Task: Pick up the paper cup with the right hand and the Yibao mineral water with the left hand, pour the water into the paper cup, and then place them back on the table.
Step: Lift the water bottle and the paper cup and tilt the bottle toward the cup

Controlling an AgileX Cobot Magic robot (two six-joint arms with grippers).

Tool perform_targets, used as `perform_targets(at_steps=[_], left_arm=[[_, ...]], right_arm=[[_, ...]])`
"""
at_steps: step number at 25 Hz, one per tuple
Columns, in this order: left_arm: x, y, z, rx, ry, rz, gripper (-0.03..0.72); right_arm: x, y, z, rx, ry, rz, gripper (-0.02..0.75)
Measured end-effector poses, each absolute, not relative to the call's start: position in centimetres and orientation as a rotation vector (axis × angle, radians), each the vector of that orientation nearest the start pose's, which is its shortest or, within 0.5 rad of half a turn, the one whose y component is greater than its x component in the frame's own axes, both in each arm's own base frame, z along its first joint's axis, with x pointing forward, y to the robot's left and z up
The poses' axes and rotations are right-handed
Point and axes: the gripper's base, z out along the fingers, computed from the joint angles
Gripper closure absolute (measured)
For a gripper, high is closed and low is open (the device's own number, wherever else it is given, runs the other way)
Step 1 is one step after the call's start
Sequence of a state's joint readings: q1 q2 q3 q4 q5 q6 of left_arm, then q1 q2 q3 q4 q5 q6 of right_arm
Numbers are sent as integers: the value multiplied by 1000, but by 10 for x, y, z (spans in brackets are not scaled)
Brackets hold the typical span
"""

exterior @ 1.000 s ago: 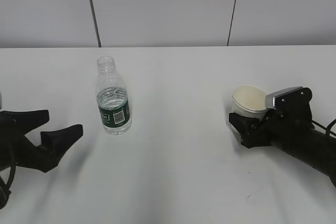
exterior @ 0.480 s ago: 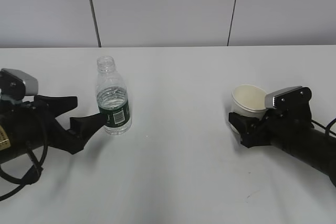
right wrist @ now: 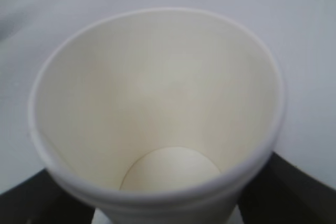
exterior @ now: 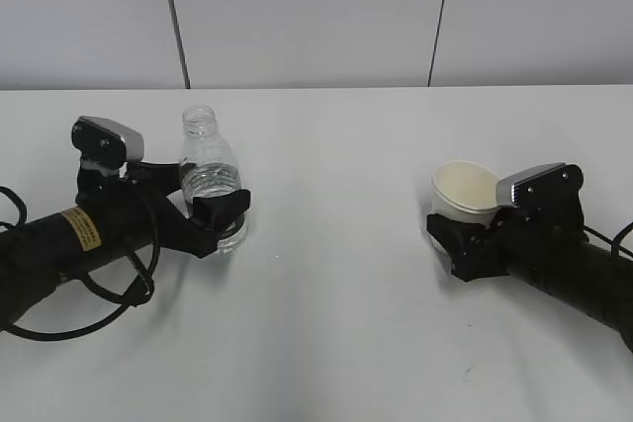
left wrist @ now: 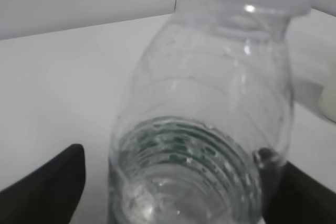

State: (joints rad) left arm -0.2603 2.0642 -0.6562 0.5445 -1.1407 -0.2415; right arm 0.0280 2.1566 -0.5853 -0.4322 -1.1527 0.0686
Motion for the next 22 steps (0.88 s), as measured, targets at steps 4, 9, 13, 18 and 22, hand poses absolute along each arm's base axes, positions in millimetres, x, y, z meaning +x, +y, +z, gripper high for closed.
perform_targets(at_steps=[4,9,13,18,22], left_arm=[[314,-133,91,576,1732,-624,95],[317,-132,88,544,1739,-612,123],[318,-132,89,536,1738,-609,216],[318,-132,89,534,1737,-608,297],[318,-132,89,541,1736,-610,302]], right_arm=[[310,44,59,-401,1879,323,187],[310,44,59,-404,1878,324,187],[310,44,59,-404,1878,324,187],[309,48,59,-453,1867,351,187],[310,52,61,-506,1848,388,187]])
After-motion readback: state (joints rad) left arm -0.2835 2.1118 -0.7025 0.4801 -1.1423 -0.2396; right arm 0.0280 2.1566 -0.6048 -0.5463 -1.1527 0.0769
